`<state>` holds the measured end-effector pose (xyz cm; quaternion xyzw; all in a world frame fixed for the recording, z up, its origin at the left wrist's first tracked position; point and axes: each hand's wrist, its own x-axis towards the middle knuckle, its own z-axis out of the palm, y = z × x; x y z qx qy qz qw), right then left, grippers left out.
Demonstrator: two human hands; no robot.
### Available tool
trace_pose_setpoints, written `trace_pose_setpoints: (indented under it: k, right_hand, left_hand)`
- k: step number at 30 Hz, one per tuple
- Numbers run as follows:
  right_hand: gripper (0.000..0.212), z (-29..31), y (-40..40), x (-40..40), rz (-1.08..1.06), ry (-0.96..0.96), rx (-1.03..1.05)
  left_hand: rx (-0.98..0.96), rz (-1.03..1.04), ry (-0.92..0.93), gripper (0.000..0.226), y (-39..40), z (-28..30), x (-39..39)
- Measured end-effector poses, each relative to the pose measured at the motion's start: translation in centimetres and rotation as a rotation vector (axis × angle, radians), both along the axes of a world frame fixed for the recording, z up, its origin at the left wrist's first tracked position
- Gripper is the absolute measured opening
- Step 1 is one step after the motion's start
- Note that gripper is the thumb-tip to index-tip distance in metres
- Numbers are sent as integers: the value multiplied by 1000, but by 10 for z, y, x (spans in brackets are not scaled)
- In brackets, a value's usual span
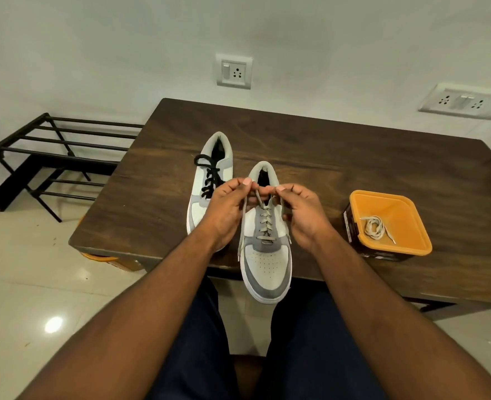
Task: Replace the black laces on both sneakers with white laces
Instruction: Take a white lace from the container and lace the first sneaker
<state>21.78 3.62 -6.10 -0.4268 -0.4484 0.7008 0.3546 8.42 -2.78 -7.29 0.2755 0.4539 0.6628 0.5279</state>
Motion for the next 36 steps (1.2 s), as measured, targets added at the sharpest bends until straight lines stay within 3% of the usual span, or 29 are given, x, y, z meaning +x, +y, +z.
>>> trace_pose_setpoints:
  k: [3,10,15,21,24,30,33,36]
  right_hand:
    - [10,-6,0,-7,-85,50,0]
    - [9,-17,4,-7,-120,94,-78]
    - [19,-23,8,0,-29,98,-123]
    - [18,-31,10,7,-173,210,-238]
    - [22,-30,8,5,-117,172,-149]
    - [20,-12,10,11,141,-105,316]
    - [36,-8,12,11,240,-125,317]
    - [69,-9,16,13,291,-145,262]
  left_hand:
    - [-4,88,-48,16,7,-4,8]
    - [-134,41,385,27,16,-23,5]
    - [-125,42,479,22,18,-23,3]
    - [-168,150,289,20,15,-25,1]
    - [-144,132,242,18,17,-24,0]
    - [-80,147,322,13,21,-19,3]
    - [-55,135,386,14,21,-19,4]
    - [-18,27,555,27,19,-21,-2]
